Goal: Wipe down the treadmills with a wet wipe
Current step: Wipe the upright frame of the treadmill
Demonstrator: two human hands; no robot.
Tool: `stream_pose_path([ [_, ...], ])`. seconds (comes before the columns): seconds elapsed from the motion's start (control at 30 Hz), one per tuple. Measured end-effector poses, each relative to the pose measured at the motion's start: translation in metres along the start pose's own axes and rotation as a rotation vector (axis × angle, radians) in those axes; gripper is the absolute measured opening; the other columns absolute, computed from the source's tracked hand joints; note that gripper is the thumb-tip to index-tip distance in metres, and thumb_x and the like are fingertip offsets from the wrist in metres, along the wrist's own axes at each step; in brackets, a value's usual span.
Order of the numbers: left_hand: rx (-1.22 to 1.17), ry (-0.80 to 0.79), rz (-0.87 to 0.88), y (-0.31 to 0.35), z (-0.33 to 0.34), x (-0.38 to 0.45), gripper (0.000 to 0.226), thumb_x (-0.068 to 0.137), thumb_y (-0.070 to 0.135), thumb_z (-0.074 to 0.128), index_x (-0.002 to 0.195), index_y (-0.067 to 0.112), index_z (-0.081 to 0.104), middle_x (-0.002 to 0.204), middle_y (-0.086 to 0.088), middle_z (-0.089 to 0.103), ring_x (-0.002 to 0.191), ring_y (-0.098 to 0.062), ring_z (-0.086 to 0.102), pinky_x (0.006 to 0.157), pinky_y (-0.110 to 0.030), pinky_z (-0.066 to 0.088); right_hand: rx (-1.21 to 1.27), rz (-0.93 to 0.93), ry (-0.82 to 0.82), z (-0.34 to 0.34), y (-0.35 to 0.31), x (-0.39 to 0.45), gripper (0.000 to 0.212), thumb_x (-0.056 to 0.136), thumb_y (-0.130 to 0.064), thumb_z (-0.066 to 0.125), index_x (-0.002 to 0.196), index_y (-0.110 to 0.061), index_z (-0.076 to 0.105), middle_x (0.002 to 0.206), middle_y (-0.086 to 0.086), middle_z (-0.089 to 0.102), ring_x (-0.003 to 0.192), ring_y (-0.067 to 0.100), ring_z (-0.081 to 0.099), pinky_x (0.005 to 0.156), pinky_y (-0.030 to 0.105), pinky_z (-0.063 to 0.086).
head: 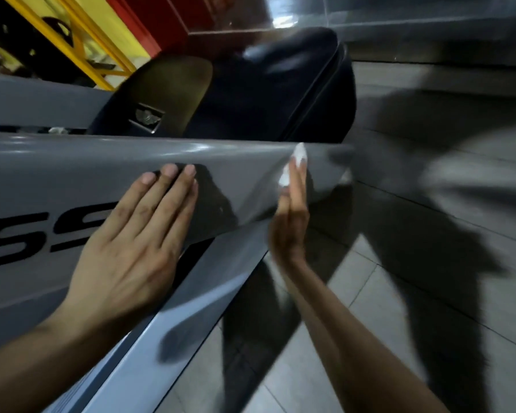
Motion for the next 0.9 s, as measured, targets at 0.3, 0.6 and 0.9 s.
stream_pose_path([
  [0.3, 0.012, -0.020, -0.026, -0.006, -0.009, -0.003, 0.060, 0.098, 0.002, 0.029, 0.155, -0.011, 0.019, 0.166, -0.026, 0.015, 0.156, -0.037, 0.013, 0.128, -0.049, 0.009, -0.095, -0.668, -0.350, 0.057, -0.046, -0.118, 0.042, 0.105, -0.014, 0.034, 0.136, 0.008, 0.052, 0.149, 0.029, 0.043, 0.145, 0.037, 0.037, 0.117, 0.052, 0.034],
  [0.6, 0.010, -0.043, 0.029, 0.007, -0.002, 0.008, 0.061, 0.098, 0.003, 0.030, 0.156, -0.009, 0.017, 0.166, -0.025, 0.013, 0.156, -0.036, 0.011, 0.127, -0.051, 0.013, -0.087, -0.268, -0.027, 0.025, -0.002, -0.060, 0.046, 0.106, -0.011, 0.029, 0.151, -0.001, 0.035, 0.162, 0.016, 0.026, 0.151, 0.032, 0.024, 0.123, 0.049, 0.025],
  [0.9, -0.033, 0.006, 0.139, 0.031, 0.026, 0.049, 0.067, 0.094, 0.006, 0.040, 0.157, -0.006, 0.021, 0.166, -0.025, 0.017, 0.156, -0.037, 0.012, 0.127, -0.052, 0.012, -0.227, -0.380, -0.091, 0.024, 0.035, -0.071, 0.051, 0.102, -0.003, 0.042, 0.151, 0.005, 0.032, 0.162, 0.026, 0.019, 0.154, 0.034, 0.015, 0.123, 0.047, 0.023],
])
Point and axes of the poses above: each hand's wrist, its own x-axis towards the middle knuckle, its own z-axis out of the palm, y = z × x, the point moved 6 cm from there along x, towards the middle knuckle
